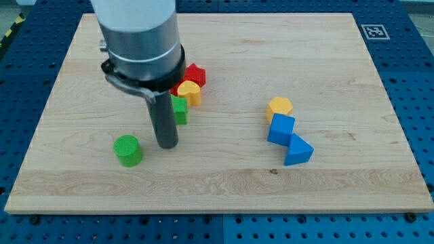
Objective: Separate the green blocks from the red circle
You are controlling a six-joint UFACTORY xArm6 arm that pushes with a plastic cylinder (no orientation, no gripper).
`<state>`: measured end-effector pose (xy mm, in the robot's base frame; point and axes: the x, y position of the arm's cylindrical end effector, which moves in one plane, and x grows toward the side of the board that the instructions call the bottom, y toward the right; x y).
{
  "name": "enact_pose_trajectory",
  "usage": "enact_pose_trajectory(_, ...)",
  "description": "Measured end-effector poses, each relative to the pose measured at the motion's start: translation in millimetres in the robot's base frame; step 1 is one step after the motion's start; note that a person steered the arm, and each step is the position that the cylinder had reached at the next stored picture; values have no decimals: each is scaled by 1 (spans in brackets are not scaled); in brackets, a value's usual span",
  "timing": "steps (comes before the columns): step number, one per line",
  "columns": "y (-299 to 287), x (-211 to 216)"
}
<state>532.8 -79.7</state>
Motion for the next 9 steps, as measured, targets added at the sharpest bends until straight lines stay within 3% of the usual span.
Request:
enact_pose_trajectory(1, -22, 50)
enact_pose_trajectory(2, -68, 54)
enact_pose_trajectory(8, -70, -60)
enact_pose_trajectory(9, -103, -76)
